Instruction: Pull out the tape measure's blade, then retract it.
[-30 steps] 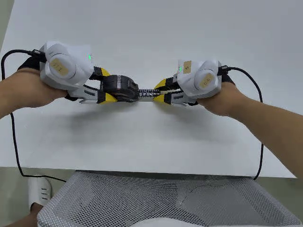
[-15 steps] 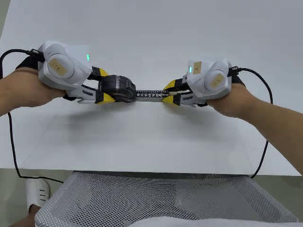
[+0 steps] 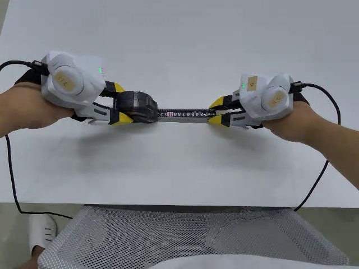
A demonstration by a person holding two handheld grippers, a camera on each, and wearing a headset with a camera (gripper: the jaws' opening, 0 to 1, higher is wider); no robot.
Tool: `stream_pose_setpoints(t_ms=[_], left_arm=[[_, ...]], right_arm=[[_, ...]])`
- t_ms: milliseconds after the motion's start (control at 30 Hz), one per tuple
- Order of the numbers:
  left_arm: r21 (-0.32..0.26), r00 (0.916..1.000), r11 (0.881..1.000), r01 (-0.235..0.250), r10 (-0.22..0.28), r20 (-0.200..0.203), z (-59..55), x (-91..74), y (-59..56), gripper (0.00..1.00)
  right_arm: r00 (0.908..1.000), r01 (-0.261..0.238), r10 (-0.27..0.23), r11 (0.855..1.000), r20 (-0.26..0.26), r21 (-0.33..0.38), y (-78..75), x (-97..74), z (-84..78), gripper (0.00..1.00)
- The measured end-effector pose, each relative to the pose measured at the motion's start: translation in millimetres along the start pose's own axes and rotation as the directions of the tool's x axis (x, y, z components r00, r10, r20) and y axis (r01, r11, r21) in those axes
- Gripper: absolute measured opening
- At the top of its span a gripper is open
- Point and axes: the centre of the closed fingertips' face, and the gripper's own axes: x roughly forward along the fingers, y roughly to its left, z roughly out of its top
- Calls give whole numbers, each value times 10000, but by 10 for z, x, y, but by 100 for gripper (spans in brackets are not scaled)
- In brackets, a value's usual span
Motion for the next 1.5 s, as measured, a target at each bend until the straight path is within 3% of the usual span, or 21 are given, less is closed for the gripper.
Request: stream_pose_setpoints(t_ms=[467,1500], left_arm=[[27,10000,10000,1,-1,-15,9,3,0,26],[106,9999,9999,48,-47,-101,9,10,0,26]], right_arm=[[9987,122,-125,9999,-492,-63,-33,-238,-261,10],[9903,379,-397,9992,-1335,-160,-60,-678,-661,10]])
